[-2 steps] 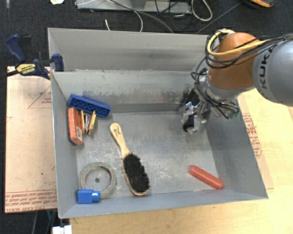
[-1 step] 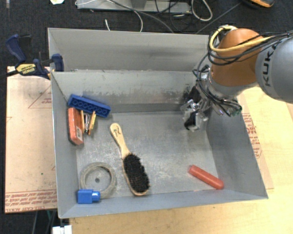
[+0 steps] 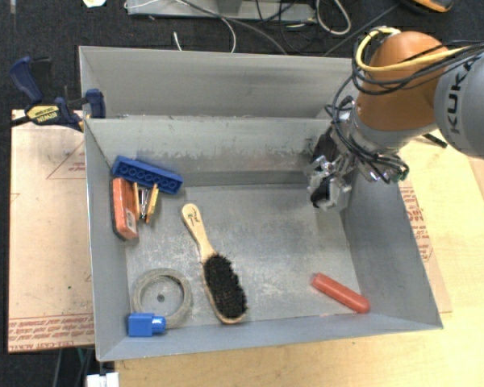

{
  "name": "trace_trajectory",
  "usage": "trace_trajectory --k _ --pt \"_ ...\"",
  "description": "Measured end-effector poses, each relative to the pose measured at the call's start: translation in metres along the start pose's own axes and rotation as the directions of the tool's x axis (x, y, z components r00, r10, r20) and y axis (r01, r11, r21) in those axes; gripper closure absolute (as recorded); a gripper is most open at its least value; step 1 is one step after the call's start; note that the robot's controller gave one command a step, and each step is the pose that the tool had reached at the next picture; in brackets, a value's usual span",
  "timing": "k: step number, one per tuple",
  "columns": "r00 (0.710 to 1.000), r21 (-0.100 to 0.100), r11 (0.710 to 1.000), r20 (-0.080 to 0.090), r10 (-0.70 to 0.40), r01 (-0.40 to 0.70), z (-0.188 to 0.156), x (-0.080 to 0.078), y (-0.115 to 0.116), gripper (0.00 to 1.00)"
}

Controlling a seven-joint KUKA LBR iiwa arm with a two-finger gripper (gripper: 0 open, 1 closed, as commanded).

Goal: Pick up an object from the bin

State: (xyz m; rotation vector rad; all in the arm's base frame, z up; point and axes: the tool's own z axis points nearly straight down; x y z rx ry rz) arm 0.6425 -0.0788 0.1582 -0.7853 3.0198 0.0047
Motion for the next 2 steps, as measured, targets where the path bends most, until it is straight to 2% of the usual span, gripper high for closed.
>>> trace_trajectory --k 1,2 --pt "1.000 0.005 1.000 0.007 0.001 -0.001 -0.032 -0.002 -0.001 1.00" --pt "1.000 0.003 1.000 0.005 0.002 -0.002 -0.050 -0.003 -0.001 1.00"
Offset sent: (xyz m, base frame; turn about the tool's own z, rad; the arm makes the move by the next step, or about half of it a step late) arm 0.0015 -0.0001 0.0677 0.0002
